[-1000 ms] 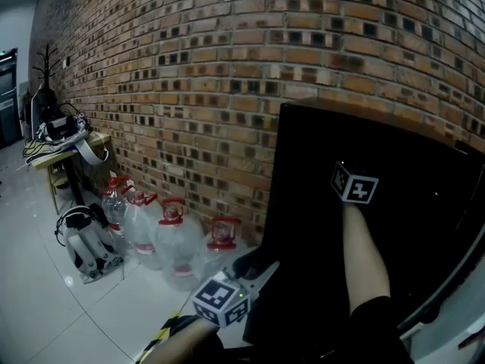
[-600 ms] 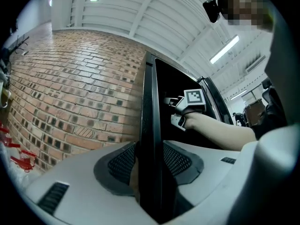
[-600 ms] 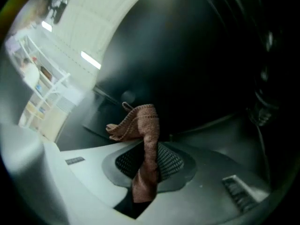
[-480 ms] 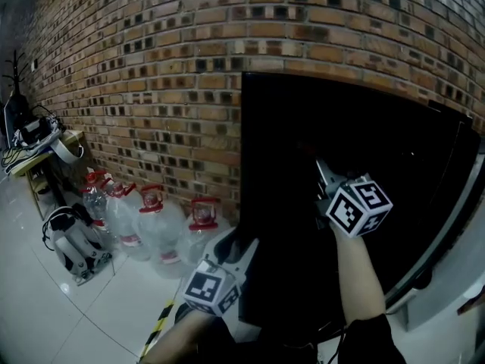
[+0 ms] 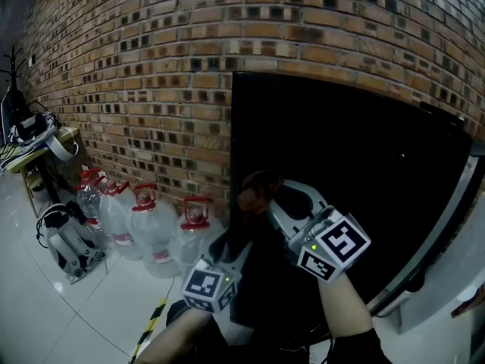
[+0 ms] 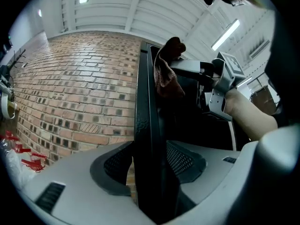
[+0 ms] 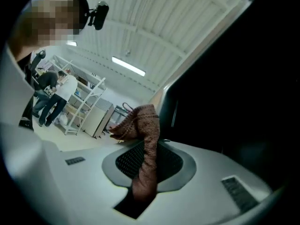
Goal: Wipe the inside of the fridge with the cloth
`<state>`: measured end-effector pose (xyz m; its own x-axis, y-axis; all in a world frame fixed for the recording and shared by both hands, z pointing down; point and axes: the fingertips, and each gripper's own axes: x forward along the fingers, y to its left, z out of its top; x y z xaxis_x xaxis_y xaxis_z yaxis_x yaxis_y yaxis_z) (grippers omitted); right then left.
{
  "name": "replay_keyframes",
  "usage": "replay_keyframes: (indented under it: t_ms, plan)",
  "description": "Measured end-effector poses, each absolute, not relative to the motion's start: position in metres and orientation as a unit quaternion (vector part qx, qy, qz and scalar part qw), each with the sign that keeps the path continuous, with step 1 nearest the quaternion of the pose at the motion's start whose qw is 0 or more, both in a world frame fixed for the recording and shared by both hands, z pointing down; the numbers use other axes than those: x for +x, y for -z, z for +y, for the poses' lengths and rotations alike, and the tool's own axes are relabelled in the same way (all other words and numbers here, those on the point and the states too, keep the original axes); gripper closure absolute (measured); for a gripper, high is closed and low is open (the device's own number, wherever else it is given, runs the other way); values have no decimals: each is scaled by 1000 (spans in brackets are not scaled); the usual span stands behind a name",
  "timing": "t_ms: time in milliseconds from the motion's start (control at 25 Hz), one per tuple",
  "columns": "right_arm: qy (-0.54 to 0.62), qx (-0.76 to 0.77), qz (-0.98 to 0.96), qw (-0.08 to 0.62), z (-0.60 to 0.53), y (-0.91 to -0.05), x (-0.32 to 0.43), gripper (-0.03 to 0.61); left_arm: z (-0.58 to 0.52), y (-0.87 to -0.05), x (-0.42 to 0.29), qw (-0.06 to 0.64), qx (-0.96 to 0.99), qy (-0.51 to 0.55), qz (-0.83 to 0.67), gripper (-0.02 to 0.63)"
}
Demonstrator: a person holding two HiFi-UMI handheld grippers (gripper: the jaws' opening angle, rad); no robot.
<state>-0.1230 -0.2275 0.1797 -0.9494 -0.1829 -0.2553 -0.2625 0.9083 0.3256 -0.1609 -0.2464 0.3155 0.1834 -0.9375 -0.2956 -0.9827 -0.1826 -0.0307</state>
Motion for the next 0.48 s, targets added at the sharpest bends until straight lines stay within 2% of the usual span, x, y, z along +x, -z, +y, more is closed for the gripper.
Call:
replay_keyframes:
  t_ms: [240,480]
  plan:
    - [-164,-125,969,133,-246,-187,-132,505,-242,-319,-159,96,-765,-109,627,423]
    - [-168,-179,959,139,-293,-186,-131,505,-244,-310,-158,98,-763,-112,629,420]
